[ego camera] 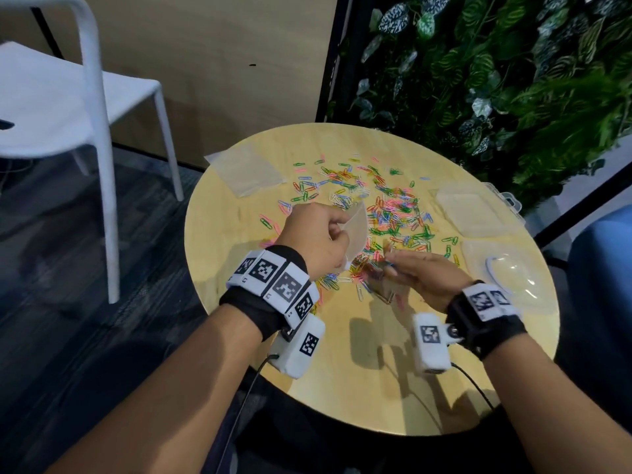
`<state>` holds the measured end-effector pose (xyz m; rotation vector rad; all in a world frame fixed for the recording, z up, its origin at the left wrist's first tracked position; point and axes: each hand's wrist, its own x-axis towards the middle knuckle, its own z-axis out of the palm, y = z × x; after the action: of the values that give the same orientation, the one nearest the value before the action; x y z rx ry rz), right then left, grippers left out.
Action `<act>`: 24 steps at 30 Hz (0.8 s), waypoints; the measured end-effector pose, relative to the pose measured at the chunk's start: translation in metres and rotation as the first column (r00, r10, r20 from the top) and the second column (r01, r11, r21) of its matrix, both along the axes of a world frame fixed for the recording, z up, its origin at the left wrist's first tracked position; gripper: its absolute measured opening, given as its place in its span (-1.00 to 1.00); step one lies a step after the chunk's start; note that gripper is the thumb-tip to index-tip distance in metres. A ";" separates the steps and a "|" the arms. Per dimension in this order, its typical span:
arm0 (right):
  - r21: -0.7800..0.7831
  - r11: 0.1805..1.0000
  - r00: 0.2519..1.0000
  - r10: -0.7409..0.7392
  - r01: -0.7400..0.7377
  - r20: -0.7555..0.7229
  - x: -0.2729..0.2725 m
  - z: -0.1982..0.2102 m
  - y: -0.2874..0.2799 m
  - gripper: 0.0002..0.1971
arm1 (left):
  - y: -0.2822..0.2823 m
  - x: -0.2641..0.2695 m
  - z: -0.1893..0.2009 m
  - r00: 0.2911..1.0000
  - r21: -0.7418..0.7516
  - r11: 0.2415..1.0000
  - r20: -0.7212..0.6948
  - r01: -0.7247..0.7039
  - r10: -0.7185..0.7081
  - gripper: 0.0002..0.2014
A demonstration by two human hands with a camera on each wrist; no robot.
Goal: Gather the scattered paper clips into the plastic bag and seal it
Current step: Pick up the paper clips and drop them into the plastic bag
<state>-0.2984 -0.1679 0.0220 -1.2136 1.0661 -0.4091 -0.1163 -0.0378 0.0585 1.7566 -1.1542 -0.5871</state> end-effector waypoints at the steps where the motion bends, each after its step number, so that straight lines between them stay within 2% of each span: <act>1: 0.065 0.998 0.993 0.003 -0.011 0.115 0.001 0.009 0.001 -0.91 | -0.001 -0.002 0.000 1.000 0.007 1.000 0.007 0.004 -0.004 -0.65; 4: 0.157 0.987 0.931 -0.040 -0.019 0.363 0.009 0.039 0.011 -0.89 | -0.006 -0.011 -0.002 0.998 0.029 0.999 0.059 0.014 -0.016 -0.66; 6: 0.128 0.990 0.917 0.000 -0.056 0.399 0.018 0.044 0.021 -0.89 | -0.009 -0.016 -0.004 0.997 0.035 0.999 0.074 0.024 -0.027 -0.66; 8: 0.012 0.996 0.951 0.085 -0.093 0.298 0.024 0.037 0.029 -0.83 | -0.012 -0.019 -0.006 0.997 0.022 0.999 0.078 0.023 -0.025 -0.69; 11: -0.189 0.978 0.990 0.105 -0.086 0.093 0.027 0.026 0.033 -0.83 | -0.013 -0.026 -0.006 0.996 0.004 0.999 0.074 0.041 -0.041 -0.71; 15: -0.249 0.961 0.993 0.110 -0.118 -0.046 0.024 0.020 0.028 -0.65 | -0.012 -0.033 -0.007 0.997 0.004 0.998 0.041 0.064 -0.064 -0.71; 17: -0.458 0.866 0.970 0.113 -0.202 -0.215 0.021 0.021 0.028 -0.73 | -0.013 -0.034 -0.009 0.996 0.017 0.996 0.028 0.086 -0.086 -0.71; 19: -0.647 0.694 0.929 0.087 -0.315 -0.359 0.019 0.025 0.031 -0.87 | -0.014 -0.034 -0.011 0.995 0.037 0.994 0.026 0.100 -0.101 -0.70; 20: -0.691 0.622 0.911 0.093 -0.369 -0.402 0.018 0.028 0.033 -0.87 | -0.014 -0.033 -0.013 0.994 0.040 0.994 0.032 0.103 -0.105 -0.70; 21: -0.701 0.587 0.898 0.113 -0.406 -0.426 0.018 0.032 0.035 -0.85 | -0.014 -0.033 -0.013 0.994 0.037 0.994 0.039 0.105 -0.106 -0.69; 22: -0.698 0.581 0.896 0.142 -0.419 -0.420 0.017 0.035 0.034 -0.85 | -0.013 -0.032 -0.014 0.994 0.030 0.994 0.043 0.101 -0.102 -0.69; 23: -0.681 0.619 0.914 0.176 -0.392 -0.367 0.016 0.038 0.031 -0.86 | -0.013 -0.031 -0.013 0.995 0.021 0.996 0.042 0.090 -0.091 -0.69; 24: -0.646 0.693 0.945 0.182 -0.319 -0.272 0.013 0.041 0.026 -0.88 | -0.013 -0.029 -0.012 0.997 0.007 0.997 0.036 0.073 -0.074 -0.70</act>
<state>-0.2853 -0.1421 0.0634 -2.0811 0.9002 -0.5002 -0.1454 -0.0503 0.0463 1.7419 -1.2479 -0.6048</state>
